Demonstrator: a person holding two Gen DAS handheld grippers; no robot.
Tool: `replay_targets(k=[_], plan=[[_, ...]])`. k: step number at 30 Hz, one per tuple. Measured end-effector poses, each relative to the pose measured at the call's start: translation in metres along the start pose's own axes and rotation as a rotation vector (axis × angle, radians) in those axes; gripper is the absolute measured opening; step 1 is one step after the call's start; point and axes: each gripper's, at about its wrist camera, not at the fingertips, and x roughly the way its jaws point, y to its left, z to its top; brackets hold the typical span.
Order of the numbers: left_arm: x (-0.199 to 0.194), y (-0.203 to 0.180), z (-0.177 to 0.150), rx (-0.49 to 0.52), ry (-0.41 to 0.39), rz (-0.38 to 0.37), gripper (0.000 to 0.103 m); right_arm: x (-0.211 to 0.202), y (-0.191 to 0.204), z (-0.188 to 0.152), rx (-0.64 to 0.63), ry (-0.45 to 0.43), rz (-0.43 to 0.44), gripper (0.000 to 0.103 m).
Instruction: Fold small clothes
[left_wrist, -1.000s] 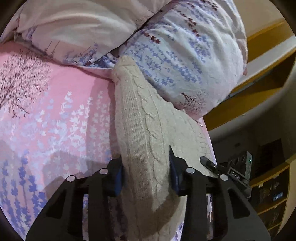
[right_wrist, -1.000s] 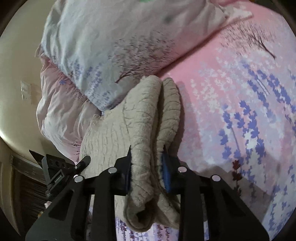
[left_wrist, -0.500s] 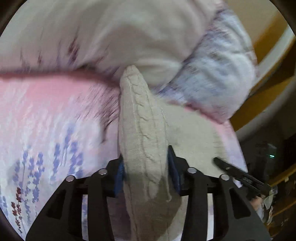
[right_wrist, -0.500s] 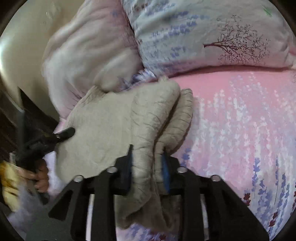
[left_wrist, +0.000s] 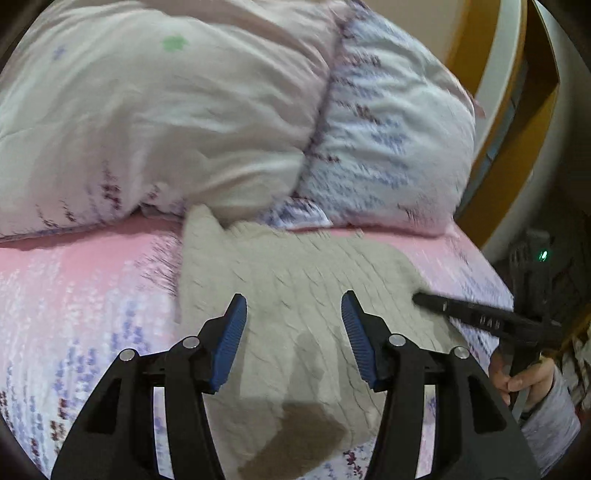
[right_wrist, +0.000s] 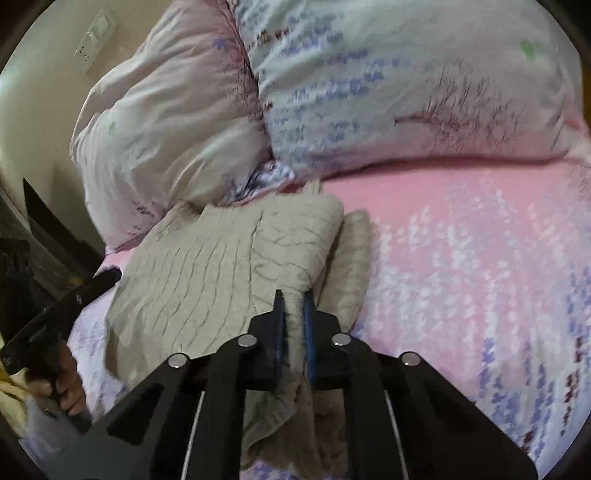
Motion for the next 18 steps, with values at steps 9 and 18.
replay_targets(k=[9, 18], plan=[[0.020, -0.017, -0.017, 0.082, 0.047, 0.061, 0.058, -0.001, -0.003, -0.001, 0.018, -0.007, -0.126, 0.028], [0.024, -0.017, -0.020, 0.074, 0.054, 0.090, 0.060, -0.028, 0.058, -0.046, -0.257, -0.023, -0.100, 0.026]])
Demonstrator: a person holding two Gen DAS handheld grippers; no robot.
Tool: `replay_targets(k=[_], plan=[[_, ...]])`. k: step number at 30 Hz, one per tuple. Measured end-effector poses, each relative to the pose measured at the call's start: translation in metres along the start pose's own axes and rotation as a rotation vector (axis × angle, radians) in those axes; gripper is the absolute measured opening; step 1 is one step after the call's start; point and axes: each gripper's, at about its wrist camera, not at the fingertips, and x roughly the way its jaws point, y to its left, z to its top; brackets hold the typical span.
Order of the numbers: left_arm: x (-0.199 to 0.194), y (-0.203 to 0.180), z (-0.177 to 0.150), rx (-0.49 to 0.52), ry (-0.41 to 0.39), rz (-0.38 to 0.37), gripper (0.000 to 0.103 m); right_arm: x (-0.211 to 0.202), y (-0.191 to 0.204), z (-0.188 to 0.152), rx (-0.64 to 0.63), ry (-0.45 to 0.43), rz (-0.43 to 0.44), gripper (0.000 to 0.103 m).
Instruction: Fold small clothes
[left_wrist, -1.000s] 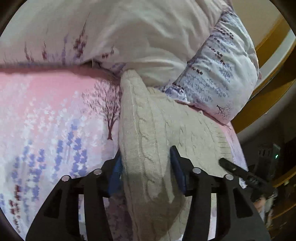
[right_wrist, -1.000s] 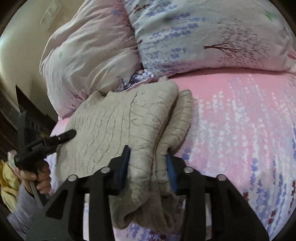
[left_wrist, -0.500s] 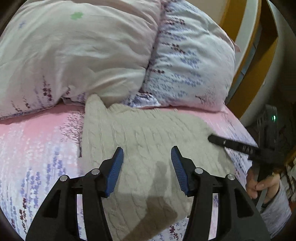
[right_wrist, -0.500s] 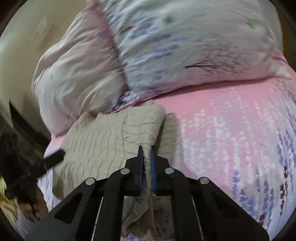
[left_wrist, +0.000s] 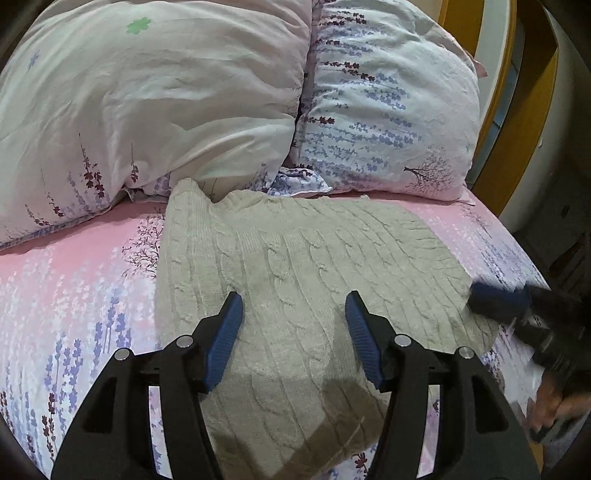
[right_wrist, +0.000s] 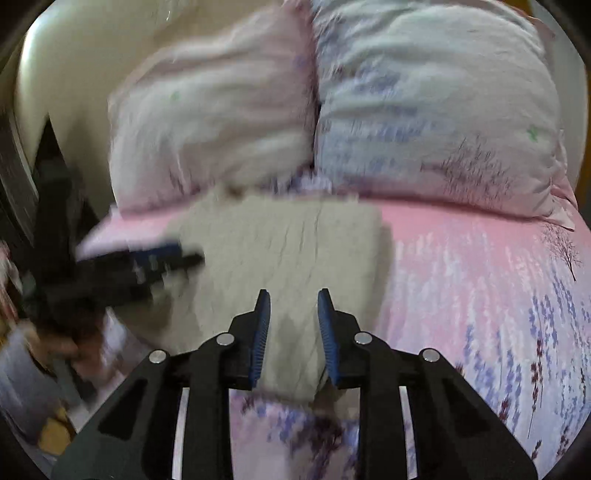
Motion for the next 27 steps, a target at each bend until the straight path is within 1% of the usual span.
replay_targets(k=[1, 2, 3, 4, 5, 6, 7, 8, 9, 10, 11, 12, 13, 15, 17, 18, 21, 24, 26, 27], plan=[[0.001, -0.002, 0.001, 0.000, 0.004, 0.005, 0.061, 0.010, 0.001, -0.005, -0.009, 0.040, -0.034, 0.026], [0.002, -0.003, 0.001, 0.003, 0.006, 0.008, 0.064, 0.018, 0.001, -0.011, -0.015, 0.048, -0.060, 0.026], [0.003, -0.005, 0.002, 0.006, 0.008, 0.016, 0.064, 0.017, 0.001, -0.013, -0.020, 0.029, -0.074, 0.026], [0.000, -0.007, 0.002, 0.005, 0.004, 0.023, 0.064, 0.016, 0.004, -0.012, -0.024, 0.032, -0.087, 0.027], [-0.006, -0.007, 0.001, 0.000, -0.007, 0.015, 0.064, 0.011, 0.005, -0.011, -0.015, 0.025, -0.089, 0.031], [-0.013, -0.006, 0.000, -0.005, -0.022, -0.001, 0.065, 0.003, 0.005, -0.009, 0.001, 0.005, -0.075, 0.043], [-0.025, -0.004, -0.004, -0.007, -0.044, -0.015, 0.065, -0.008, 0.002, -0.012, 0.021, -0.026, -0.063, 0.065], [-0.033, -0.002, -0.007, -0.004, -0.060, -0.006, 0.071, -0.019, 0.001, -0.012, 0.039, -0.064, -0.095, 0.076], [-0.044, 0.002, -0.012, 0.002, -0.079, 0.031, 0.081, -0.027, 0.000, -0.012, 0.043, -0.089, -0.130, 0.084], [-0.051, 0.006, -0.017, 0.000, -0.089, 0.058, 0.085, -0.034, 0.000, -0.014, 0.043, -0.113, -0.154, 0.086], [-0.057, 0.011, -0.022, -0.006, -0.091, 0.076, 0.086, -0.044, -0.004, -0.019, 0.053, -0.129, -0.178, 0.088], [-0.063, 0.019, -0.030, -0.025, -0.078, 0.089, 0.086, -0.046, -0.009, -0.022, 0.064, -0.129, -0.189, 0.096], [-0.066, 0.025, -0.036, -0.043, -0.063, 0.096, 0.087, -0.051, -0.012, -0.027, 0.080, -0.122, -0.201, 0.099], [-0.072, 0.036, -0.048, -0.073, -0.039, 0.119, 0.089, -0.054, -0.017, -0.039, 0.108, -0.099, -0.245, 0.100], [-0.077, 0.045, -0.063, -0.095, -0.011, 0.155, 0.091, -0.055, -0.014, -0.047, 0.098, -0.097, -0.282, 0.101], [-0.078, 0.047, -0.068, -0.105, 0.002, 0.161, 0.092, -0.054, -0.009, -0.049, 0.086, -0.096, -0.286, 0.101], [-0.075, 0.049, -0.081, -0.129, 0.050, 0.177, 0.097, -0.045, 0.008, -0.058, 0.056, -0.061, -0.285, 0.101], [-0.070, 0.042, -0.087, -0.113, 0.072, 0.182, 0.097, -0.032, 0.017, -0.061, 0.055, -0.007, -0.274, 0.101], [-0.065, 0.036, -0.088, -0.101, 0.087, 0.200, 0.102, -0.024, 0.022, -0.065, 0.070, 0.031, -0.245, 0.101], [-0.064, 0.033, -0.089, -0.092, 0.088, 0.207, 0.102, -0.021, 0.023, -0.066, 0.075, 0.044, -0.235, 0.101]])
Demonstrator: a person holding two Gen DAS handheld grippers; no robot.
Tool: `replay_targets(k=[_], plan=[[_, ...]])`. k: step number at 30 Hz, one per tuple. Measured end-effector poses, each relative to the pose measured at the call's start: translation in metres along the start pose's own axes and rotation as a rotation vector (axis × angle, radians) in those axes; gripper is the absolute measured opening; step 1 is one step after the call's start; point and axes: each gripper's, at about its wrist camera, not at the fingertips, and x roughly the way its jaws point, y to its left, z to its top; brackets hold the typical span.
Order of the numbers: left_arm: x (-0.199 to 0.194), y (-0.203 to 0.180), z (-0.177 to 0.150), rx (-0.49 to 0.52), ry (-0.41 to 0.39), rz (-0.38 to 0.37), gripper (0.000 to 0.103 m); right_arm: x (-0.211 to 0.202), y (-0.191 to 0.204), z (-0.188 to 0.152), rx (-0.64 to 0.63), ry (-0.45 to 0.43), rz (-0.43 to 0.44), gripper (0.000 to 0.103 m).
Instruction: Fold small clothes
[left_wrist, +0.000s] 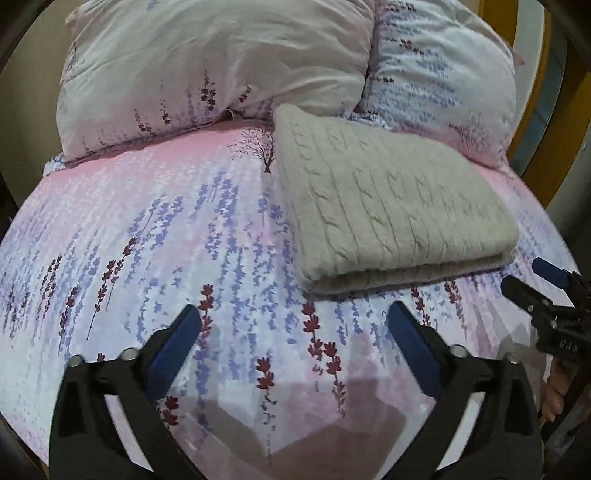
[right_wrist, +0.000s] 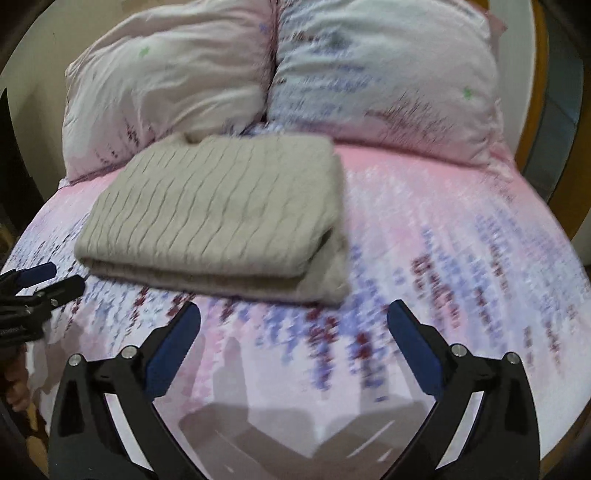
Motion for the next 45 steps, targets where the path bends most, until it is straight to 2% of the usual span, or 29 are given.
replay_targets(k=[4, 6, 12, 45], plan=[[0.013, -0.010, -0.003, 0.038, 0.037, 0.012, 0.102, 0.009, 0.008, -0.005, -0.008, 0.036, -0.001, 0.101], [0.021, -0.014, -0.006, 0.059, 0.077, 0.046, 0.102, 0.011, 0.012, -0.007, -0.022, 0.048, -0.012, 0.101], [0.024, -0.015, -0.004, 0.063, 0.069, 0.055, 0.102, 0.022, 0.008, -0.006, -0.001, 0.107, -0.041, 0.101], [0.027, -0.014, -0.001, 0.067, 0.060, 0.058, 0.102, 0.020, 0.013, -0.010, 0.012, 0.104, -0.058, 0.101]])
